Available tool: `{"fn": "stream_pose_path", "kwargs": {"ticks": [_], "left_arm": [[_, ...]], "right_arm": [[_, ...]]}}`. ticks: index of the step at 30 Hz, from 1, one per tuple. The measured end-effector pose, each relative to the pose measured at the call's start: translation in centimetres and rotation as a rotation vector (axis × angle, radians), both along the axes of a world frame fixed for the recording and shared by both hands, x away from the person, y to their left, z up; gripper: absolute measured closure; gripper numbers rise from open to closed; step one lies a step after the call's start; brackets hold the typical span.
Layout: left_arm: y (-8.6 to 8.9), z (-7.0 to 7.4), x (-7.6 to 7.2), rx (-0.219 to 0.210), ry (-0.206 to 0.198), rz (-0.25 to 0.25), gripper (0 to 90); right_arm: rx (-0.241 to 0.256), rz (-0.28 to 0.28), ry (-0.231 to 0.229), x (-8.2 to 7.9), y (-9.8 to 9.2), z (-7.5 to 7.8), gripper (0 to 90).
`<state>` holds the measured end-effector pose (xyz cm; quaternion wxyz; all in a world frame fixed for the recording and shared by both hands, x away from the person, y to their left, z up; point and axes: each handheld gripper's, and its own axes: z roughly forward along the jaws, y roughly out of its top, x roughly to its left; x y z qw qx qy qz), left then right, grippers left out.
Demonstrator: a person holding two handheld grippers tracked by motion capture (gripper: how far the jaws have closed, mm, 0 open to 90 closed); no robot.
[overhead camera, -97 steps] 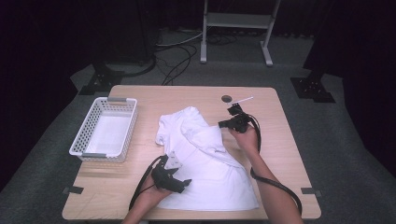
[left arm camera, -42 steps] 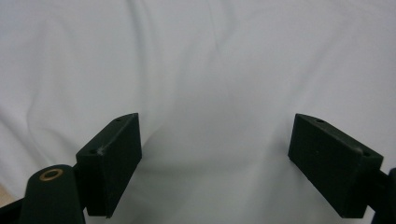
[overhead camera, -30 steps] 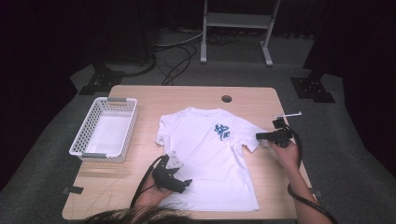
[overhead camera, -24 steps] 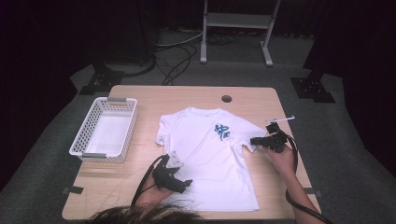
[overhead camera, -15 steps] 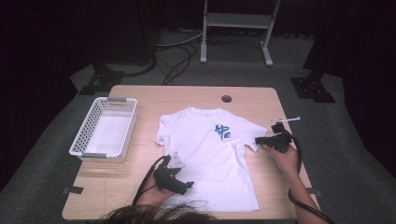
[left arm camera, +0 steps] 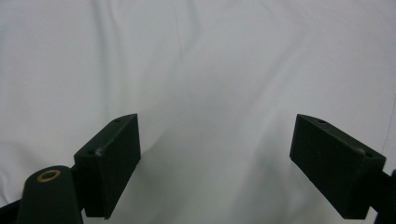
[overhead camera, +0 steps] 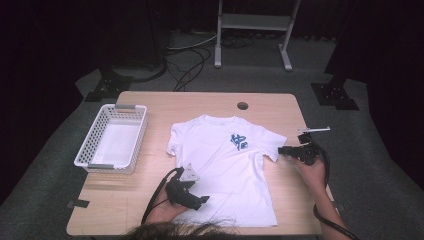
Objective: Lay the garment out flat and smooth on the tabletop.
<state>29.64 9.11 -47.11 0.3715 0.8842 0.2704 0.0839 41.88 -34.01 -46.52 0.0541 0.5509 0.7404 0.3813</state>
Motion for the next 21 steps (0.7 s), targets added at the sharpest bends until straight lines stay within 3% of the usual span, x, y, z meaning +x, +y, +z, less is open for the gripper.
{"fn": "stream_pose_path", "kwargs": {"ticks": [5,6,7,11,13,14,18,19,21], "left_arm": [[0.0,0.0,0.0,0.003,-0.003,-0.001,16.1],[0.0,0.0,0.0,0.003,-0.003,-0.001,16.1],[0.0,0.1,0.0,0.003,-0.004,-0.001,16.1],[0.0,0.2,-0.1,0.003,-0.007,0.0,16.1],[0.0,0.2,-0.1,0.001,-0.005,0.001,16.1],[0.0,0.2,-0.2,0.003,-0.003,0.002,16.1],[-0.1,0.0,-0.3,0.007,0.004,0.001,16.1],[-0.1,0.0,-0.4,0.011,0.006,-0.002,16.1],[-0.2,0.0,-0.5,0.013,0.006,-0.004,16.1]], "right_arm": [[0.045,0.123,-0.036,-2.5,2.8,0.8,64.2],[0.045,0.123,-0.036,-2.5,2.8,0.8,64.2],[0.056,0.168,-0.055,-3.9,4.0,1.2,63.3],[0.086,0.255,-0.084,-6.6,6.1,1.6,60.2],[0.104,0.28,-0.089,-7.2,6.5,1.6,60.2],[0.083,0.314,-0.08,-8.3,7.4,1.3,60.0],[0.075,0.336,-0.047,-9.4,8.1,0.4,60.0],[0.044,0.331,-0.026,-9.9,8.3,-0.3,60.2],[0.039,0.323,-0.014,-10.0,8.3,-0.7,60.6]]}}
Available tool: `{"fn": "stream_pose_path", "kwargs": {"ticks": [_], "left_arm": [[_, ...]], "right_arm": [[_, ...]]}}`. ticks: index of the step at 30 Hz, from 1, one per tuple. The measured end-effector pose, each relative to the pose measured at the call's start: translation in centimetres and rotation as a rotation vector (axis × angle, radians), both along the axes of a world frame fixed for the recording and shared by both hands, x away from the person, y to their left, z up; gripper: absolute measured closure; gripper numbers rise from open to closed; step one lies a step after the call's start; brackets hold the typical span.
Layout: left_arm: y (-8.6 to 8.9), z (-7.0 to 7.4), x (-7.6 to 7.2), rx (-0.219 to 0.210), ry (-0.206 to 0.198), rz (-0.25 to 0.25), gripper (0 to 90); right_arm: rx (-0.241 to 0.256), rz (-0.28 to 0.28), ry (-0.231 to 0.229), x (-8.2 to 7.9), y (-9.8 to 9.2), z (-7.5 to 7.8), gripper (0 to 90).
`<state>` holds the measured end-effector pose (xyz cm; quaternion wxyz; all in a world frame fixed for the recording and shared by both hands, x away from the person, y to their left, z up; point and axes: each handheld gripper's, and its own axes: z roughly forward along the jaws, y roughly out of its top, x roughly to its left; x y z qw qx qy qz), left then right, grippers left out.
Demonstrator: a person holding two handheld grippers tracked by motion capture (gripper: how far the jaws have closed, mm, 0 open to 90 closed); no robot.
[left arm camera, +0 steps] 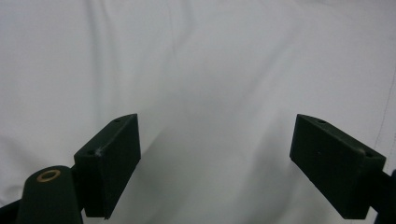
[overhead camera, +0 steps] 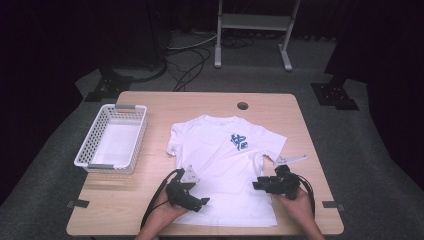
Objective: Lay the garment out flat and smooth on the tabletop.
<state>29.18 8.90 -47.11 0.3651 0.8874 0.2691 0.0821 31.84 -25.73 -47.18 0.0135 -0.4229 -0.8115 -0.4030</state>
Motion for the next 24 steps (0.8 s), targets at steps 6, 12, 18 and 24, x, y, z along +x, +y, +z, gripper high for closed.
{"fn": "stream_pose_path", "kwargs": {"ticks": [6,12,18,24], "left_arm": [[0.1,0.3,-0.1,-0.024,-0.003,0.028,16.1],[0.5,0.6,0.0,-0.038,-0.003,0.056,16.1],[2.2,1.5,0.9,-0.048,-0.015,0.122,16.1],[4.4,2.3,2.8,-0.076,-0.017,0.207,16.2]], "right_arm": [[0.048,-0.022,0.007,-1.5,-1.0,-0.8,62.0],[0.089,-0.003,0.004,-1.9,-1.3,-1.0,51.8],[0.129,0.014,-0.033,-3.0,-0.9,-0.8,49.5],[0.119,0.031,-0.066,-3.9,-0.4,-0.3,48.1]]}}
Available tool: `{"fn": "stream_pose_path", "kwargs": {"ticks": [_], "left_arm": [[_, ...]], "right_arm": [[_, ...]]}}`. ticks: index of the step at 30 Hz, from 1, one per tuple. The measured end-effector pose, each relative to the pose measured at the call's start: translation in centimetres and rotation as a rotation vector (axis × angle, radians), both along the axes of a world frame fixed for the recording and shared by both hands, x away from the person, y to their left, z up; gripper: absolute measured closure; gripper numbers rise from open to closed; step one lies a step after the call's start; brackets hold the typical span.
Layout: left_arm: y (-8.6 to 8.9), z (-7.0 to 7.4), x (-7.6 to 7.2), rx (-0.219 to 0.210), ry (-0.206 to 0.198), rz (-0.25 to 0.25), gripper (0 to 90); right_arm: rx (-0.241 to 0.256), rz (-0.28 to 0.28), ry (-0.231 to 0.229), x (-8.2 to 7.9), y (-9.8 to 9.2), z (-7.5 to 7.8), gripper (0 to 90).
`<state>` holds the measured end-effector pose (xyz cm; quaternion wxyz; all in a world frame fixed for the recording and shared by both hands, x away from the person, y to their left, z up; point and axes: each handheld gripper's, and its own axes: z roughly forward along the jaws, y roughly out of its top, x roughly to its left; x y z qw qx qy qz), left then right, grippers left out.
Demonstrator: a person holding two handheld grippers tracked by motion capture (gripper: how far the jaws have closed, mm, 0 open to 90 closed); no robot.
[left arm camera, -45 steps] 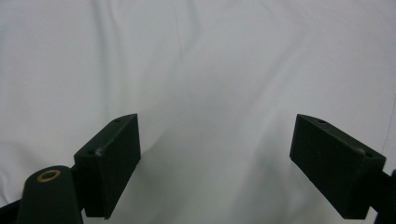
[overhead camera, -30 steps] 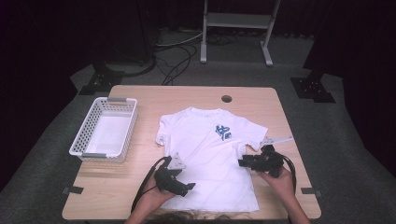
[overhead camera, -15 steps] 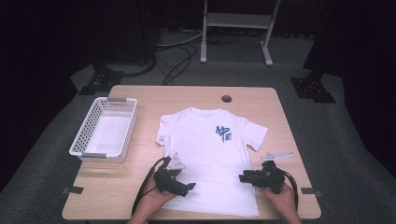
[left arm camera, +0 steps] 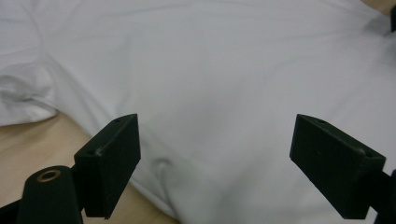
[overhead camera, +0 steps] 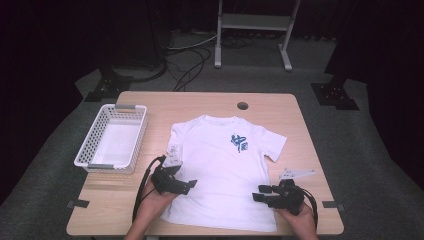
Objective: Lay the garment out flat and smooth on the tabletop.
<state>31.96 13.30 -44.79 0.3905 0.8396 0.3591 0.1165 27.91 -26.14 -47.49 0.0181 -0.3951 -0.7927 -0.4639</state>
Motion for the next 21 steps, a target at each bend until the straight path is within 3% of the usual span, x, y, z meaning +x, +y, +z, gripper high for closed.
{"fn": "stream_pose_path", "kwargs": {"ticks": [3,10,11,17,21], "left_arm": [[0.6,0.2,0.7,-0.006,0.008,0.018,16.3],[2.2,0.5,4.4,-0.022,0.036,0.083,18.2],[2.2,0.5,4.4,-0.022,0.036,0.083,18.4],[3.5,0.9,8.5,-0.039,0.065,0.176,26.0],[4.0,1.1,10.4,-0.058,0.097,0.222,33.2]], "right_arm": [[-0.008,0.009,-0.001,-0.2,0.1,0.1,47.5],[-0.011,0.027,0.015,-0.3,0.2,-0.3,42.9],[-0.011,0.027,0.015,-0.3,0.2,-0.3,42.9],[-0.055,0.049,0.017,-0.5,0.7,-0.7,39.9],[-0.049,0.058,0.014,-0.5,0.8,-0.7,39.9]]}}
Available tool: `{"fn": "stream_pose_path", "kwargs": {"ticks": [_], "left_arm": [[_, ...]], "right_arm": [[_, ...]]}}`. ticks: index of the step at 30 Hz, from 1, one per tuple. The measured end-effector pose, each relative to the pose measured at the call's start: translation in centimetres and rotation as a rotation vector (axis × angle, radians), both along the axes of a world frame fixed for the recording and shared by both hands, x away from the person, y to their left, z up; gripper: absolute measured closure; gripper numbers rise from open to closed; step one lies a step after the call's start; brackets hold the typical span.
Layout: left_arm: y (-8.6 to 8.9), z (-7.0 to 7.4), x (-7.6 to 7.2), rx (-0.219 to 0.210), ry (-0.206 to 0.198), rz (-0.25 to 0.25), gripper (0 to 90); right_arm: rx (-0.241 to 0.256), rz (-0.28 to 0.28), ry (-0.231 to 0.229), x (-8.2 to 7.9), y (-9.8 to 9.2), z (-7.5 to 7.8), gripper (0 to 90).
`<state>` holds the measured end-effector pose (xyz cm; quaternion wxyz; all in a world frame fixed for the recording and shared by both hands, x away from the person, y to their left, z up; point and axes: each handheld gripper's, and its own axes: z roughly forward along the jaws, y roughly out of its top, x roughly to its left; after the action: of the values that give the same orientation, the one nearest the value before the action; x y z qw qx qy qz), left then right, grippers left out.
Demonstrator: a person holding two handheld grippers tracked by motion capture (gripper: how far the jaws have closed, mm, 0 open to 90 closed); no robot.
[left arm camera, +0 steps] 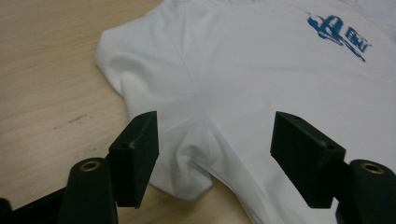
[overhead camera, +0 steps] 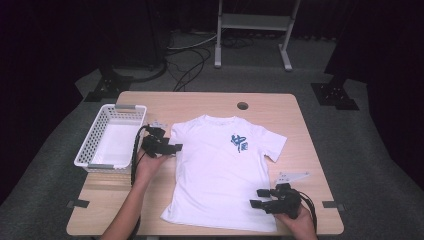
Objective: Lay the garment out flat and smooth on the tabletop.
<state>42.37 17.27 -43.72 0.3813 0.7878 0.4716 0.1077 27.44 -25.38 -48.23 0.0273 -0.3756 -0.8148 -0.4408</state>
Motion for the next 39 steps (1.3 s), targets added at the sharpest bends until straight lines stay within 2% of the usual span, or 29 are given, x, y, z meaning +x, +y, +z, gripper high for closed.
{"fn": "stream_pose_path", "kwargs": {"ticks": [2,3,5,11,16,18,21,24,27,28,30,34,36,38,39], "left_arm": [[0.1,-0.1,0.5,-0.01,0.014,0.008,37.7],[0.1,-0.2,0.9,-0.018,0.031,0.019,37.7],[0.2,-0.6,1.9,-0.03,0.063,0.049,43.7],[0.5,-1.3,3.7,-0.01,0.102,0.121,45.7],[0.7,-1.9,4.4,0.009,0.137,0.125,52.9],[0.7,-2.1,4.5,0.004,0.147,0.127,55.9],[0.7,-2.2,4.6,0.002,0.148,0.11,63.3],[0.5,-2.3,4.5,0.005,0.142,0.091,77.6],[0.6,-2.2,4.5,-0.039,0.136,0.087,85.9],[0.6,-2.2,4.5,-0.039,0.136,0.087,86.4],[0.4,-1.9,4.4,-0.077,0.131,0.073,86.8],[-0.6,-0.6,4.1,-0.107,0.084,0.055,86.9],[-1.8,0.3,3.8,-0.127,0.058,0.025,86.9],[-3.7,1.0,3.3,-0.129,0.029,-0.019,86.9],[-5.0,1.0,3.0,-0.119,0.028,-0.058,86.9]], "right_arm": [[0.004,0.0,0.002,0.0,0.0,0.0,40.0],[0.009,0.0,0.003,0.0,-0.1,-0.1,40.0],[0.016,-0.001,0.004,0.0,-0.2,-0.1,40.0],[-0.005,0.001,-0.008,-0.1,0.0,0.0,39.7],[0.003,0.001,-0.005,-0.1,-0.1,-0.1,39.7],[0.005,0.003,-0.006,-0.1,-0.2,-0.1,39.7],[0.007,0.006,-0.007,-0.1,-0.2,-0.1,39.8],[0.012,0.007,-0.007,0.0,-0.2,-0.1,39.8],[0.014,0.007,-0.006,-0.1,-0.3,-0.2,39.7],[0.014,0.007,-0.006,-0.1,-0.3,-0.2,39.7],[0.016,0.007,-0.004,-0.1,-0.3,-0.2,39.7],[0.017,0.007,-0.003,-0.1,-0.3,-0.2,39.6],[0.019,0.008,-0.004,-0.1,-0.3,-0.2,39.6],[0.024,0.009,-0.003,-0.1,-0.4,-0.2,39.6],[0.025,0.007,-0.001,-0.1,-0.4,-0.2,39.5]]}}
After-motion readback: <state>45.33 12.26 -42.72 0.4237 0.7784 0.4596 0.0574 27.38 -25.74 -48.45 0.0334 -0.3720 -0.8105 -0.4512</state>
